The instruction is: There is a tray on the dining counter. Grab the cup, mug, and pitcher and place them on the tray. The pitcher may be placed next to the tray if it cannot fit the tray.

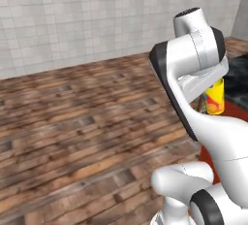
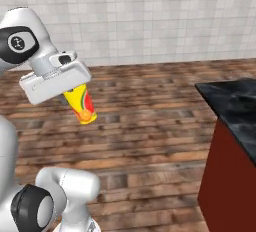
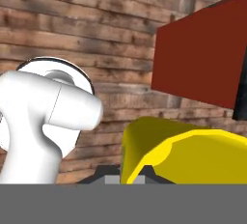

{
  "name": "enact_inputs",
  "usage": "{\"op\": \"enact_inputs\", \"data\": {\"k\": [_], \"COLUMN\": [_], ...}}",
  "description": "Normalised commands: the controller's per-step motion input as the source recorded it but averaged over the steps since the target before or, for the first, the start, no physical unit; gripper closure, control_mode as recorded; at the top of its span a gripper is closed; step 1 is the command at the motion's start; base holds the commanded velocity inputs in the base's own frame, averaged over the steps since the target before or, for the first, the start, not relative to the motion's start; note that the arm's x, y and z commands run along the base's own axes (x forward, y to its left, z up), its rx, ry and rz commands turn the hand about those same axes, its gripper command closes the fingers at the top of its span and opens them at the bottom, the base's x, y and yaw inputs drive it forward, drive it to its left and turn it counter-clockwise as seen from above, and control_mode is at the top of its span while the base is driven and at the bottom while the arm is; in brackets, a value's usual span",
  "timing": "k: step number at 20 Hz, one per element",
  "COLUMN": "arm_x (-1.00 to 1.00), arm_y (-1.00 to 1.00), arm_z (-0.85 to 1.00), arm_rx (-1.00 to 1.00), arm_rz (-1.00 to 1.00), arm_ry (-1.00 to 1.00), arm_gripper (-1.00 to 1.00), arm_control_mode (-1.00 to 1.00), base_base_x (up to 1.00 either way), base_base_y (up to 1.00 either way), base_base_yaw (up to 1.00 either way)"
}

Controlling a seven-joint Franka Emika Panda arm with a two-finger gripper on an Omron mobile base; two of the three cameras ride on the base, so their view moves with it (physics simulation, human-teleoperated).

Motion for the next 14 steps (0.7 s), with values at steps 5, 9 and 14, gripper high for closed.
{"op": "enact_inputs", "data": {"k": [5,9,14], "arm_x": [0.00,0.00,0.00], "arm_y": [0.00,0.00,0.00], "arm_z": [0.00,0.00,0.00], "arm_rx": [0.00,0.00,0.00], "arm_rz": [0.00,0.00,0.00], "arm_ry": [0.00,0.00,0.00], "arm_gripper": [1.00,1.00,1.00], "arm_control_mode": [1.00,1.00,1.00], "base_base_x": [1.00,1.00,1.00], "base_base_y": [0.91,0.84,0.65], "base_base_yaw": [-0.16,-0.18,-0.36]}}
